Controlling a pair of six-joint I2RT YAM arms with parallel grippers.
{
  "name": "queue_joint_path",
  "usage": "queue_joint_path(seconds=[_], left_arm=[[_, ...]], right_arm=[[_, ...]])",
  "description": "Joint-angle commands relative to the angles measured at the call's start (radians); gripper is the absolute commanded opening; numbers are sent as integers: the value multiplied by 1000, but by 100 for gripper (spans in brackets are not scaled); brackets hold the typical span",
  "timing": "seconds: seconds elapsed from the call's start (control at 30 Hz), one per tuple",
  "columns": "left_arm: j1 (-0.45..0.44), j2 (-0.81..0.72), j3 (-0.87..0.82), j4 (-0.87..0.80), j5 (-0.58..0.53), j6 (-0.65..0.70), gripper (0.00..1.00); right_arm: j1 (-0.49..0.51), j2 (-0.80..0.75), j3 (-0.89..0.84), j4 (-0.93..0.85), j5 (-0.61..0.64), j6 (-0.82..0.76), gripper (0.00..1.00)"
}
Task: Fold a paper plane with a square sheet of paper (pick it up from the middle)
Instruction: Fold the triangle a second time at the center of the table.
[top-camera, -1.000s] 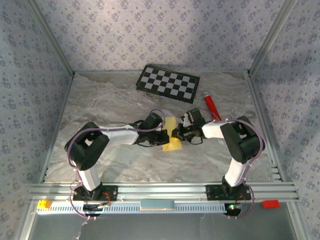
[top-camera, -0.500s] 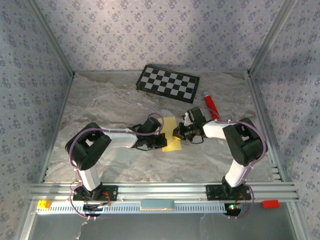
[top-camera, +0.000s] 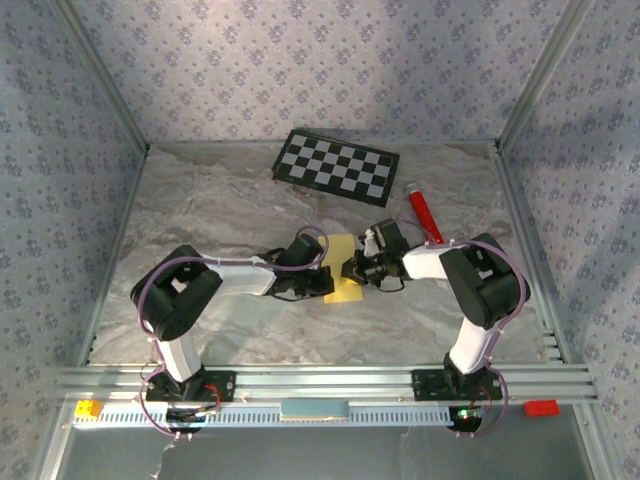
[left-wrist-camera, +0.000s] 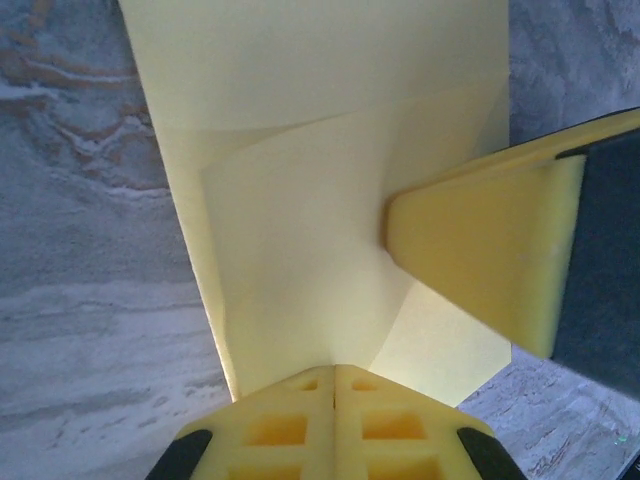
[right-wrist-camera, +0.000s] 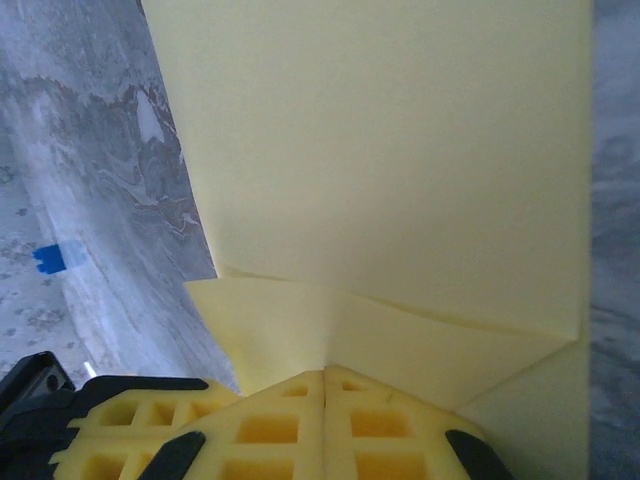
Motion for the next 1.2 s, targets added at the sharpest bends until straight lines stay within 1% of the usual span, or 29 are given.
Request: queue_joint_path(seconds=[0.0,0.17,0.27,0.33,0.47,0.6,0.7,0.77,0.93,1.17], left_arm=[[-9,24,-27,-163,-37,29,0],[-10,25,-29,-161,-35,28,0],[-12,21,-29,-163,-36,28,0],[-12,17,-31,-162,-39,27,0],[-13,15,-31,-164,-45,27,0],[-14,15,-24,-166,-49,30,0],[-14,15,-21,-171,-49,36,0],[-15,17,-19,-173,-49,36,0],[-17,-12,-7,-165,-40,28,0],[-17,-86,64,-173,-20,24,2]], right_arm=[[-59,23,6,-26,55,-7,0],[-139,61,37,8,22,11,0],[-160,45,33,55,-18,32,1],[-149,-5,36,32,-11,13,1],[-109,-78,55,-82,27,-51,2],[-62,-44,56,-80,-33,-63,2],[-36,-4,50,-53,-33,-43,2],[-33,17,49,-50,-19,-34,1],[-51,41,30,-116,58,-62,0],[-75,45,0,-97,48,-63,0]])
